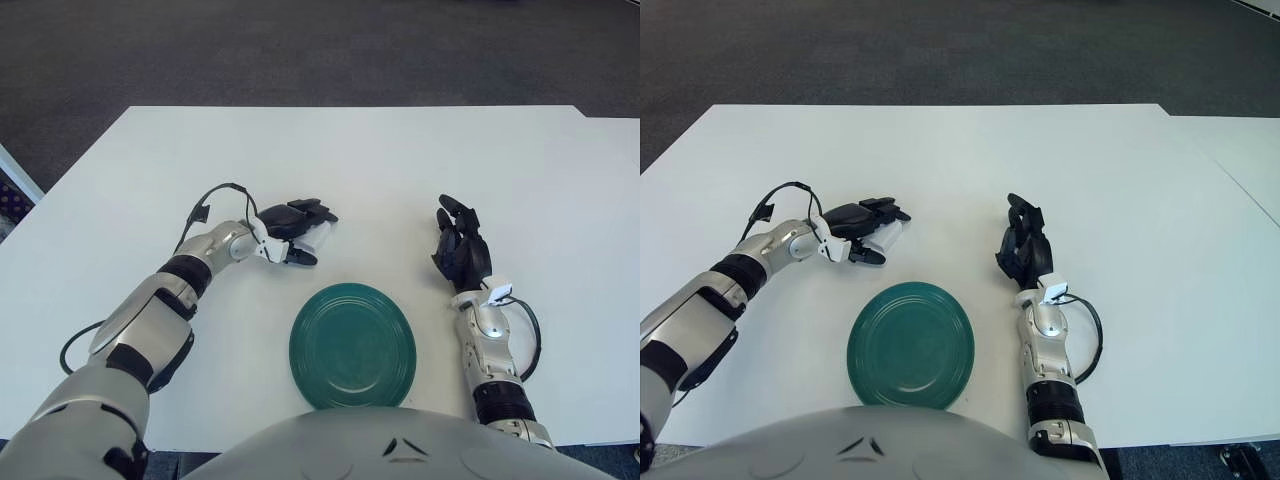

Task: Put the charger into the plate.

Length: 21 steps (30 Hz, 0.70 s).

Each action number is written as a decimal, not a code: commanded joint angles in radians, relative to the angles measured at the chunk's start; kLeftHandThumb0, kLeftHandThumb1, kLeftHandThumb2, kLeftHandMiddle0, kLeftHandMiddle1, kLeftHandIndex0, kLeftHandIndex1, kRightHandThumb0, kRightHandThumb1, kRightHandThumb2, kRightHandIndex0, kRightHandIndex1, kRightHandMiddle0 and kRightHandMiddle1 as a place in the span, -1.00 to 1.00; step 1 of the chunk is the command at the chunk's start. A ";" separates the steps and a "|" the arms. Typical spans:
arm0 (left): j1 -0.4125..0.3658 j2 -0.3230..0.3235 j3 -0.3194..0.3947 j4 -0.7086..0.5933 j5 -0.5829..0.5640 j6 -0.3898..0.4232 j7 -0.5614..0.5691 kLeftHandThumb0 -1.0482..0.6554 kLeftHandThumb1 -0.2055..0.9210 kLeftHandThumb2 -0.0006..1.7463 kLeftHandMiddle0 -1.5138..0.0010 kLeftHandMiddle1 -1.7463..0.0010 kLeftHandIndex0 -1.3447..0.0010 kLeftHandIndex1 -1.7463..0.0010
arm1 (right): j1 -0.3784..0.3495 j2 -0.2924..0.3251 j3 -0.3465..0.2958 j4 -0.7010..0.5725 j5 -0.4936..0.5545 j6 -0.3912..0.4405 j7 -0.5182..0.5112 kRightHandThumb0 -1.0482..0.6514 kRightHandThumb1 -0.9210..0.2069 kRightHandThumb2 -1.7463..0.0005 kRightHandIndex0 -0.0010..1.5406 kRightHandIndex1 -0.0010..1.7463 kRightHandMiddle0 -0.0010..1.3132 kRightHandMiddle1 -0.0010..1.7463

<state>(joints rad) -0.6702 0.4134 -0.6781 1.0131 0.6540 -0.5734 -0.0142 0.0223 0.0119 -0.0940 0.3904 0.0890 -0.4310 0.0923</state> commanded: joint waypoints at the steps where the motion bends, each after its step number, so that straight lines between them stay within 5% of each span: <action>1: 0.072 0.013 -0.073 0.057 0.090 0.004 -0.053 -1.00 1.00 -0.47 0.83 1.00 1.00 0.16 | 0.128 0.022 0.008 0.158 -0.006 0.094 -0.008 -0.73 -1.00 -0.03 -0.51 -0.99 -1.00 -0.15; 21: 0.074 0.002 -0.079 0.060 0.076 0.006 -0.061 -1.00 1.00 -0.45 0.81 0.99 1.00 0.12 | 0.129 0.024 0.004 0.148 0.005 0.115 -0.005 -0.73 -1.00 -0.02 -0.48 -0.99 -1.00 -0.15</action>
<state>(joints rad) -0.6772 0.4153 -0.6943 1.0253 0.6538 -0.5859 -0.0040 0.0224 0.0119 -0.0940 0.3904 0.0908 -0.4307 0.0924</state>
